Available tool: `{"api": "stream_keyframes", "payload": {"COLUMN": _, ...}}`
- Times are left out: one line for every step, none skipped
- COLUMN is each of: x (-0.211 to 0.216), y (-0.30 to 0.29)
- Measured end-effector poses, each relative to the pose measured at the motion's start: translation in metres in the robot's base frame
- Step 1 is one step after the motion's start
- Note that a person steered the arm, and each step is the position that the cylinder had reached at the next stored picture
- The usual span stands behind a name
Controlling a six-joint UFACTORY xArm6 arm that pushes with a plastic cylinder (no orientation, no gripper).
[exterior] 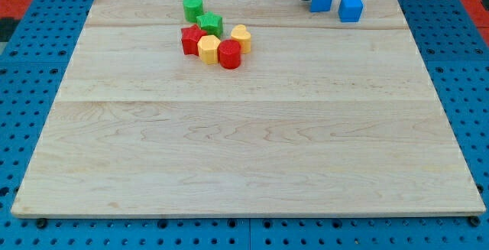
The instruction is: Keep the yellow heart below the group of blue blocks
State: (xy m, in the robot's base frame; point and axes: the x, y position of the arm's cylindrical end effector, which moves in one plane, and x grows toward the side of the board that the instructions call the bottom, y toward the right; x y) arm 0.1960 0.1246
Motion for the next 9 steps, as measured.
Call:
{"api": "stream_keyframes", "payload": {"x": 0.0, "y": 0.022}}
{"api": "stream_keyframes", "payload": {"x": 0.019, "y": -0.038}}
{"api": "stream_keyframes", "payload": {"x": 0.083, "y": -0.067}}
{"api": "stream_keyframes", "payload": {"x": 0.151, "y": -0.061}}
{"api": "stream_keyframes", "payload": {"x": 0.198, "y": -0.118}}
{"api": "stream_keyframes", "payload": {"x": 0.206, "y": -0.2}}
{"api": "stream_keyframes", "payload": {"x": 0.172, "y": -0.22}}
{"api": "stream_keyframes", "payload": {"x": 0.156, "y": -0.226}}
{"api": "stream_keyframes", "payload": {"x": 0.155, "y": -0.188}}
